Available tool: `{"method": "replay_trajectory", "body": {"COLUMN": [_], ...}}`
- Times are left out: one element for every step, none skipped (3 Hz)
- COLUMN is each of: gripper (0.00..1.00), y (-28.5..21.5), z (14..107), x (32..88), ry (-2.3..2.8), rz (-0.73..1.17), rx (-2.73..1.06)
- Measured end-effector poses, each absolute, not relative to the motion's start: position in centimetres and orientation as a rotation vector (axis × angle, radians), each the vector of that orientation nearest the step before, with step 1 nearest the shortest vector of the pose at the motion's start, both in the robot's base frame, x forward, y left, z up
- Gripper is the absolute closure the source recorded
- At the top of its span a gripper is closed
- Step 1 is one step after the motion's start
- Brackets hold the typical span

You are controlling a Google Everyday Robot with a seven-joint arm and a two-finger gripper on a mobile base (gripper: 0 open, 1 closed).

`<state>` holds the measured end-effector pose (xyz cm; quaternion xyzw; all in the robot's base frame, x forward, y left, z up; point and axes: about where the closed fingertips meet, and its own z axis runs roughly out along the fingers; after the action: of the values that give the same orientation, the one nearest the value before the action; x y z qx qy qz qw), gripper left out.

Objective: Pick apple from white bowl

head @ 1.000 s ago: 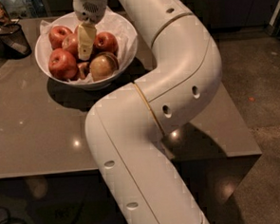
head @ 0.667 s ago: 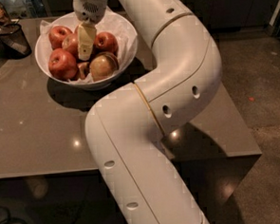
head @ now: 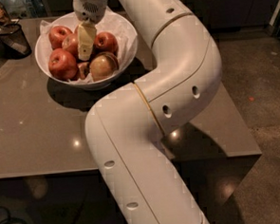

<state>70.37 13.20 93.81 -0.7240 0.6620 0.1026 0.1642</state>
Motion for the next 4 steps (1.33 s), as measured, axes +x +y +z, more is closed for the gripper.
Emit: {"method": "replay_trajectory", "body": {"gripper": [0.32,0.32,0.49,0.72], "y": [13.2,13.2,13.2,13.2], "z": [93.81,93.81,93.81,93.81], "x": [70.37,70.37,70.38,70.38], "ry": [1.887,1.887,1.887,1.887], "rz": [0.293,0.293,0.293,0.293], "rx": [-2.064,-2.064,-2.064,-2.064]}}
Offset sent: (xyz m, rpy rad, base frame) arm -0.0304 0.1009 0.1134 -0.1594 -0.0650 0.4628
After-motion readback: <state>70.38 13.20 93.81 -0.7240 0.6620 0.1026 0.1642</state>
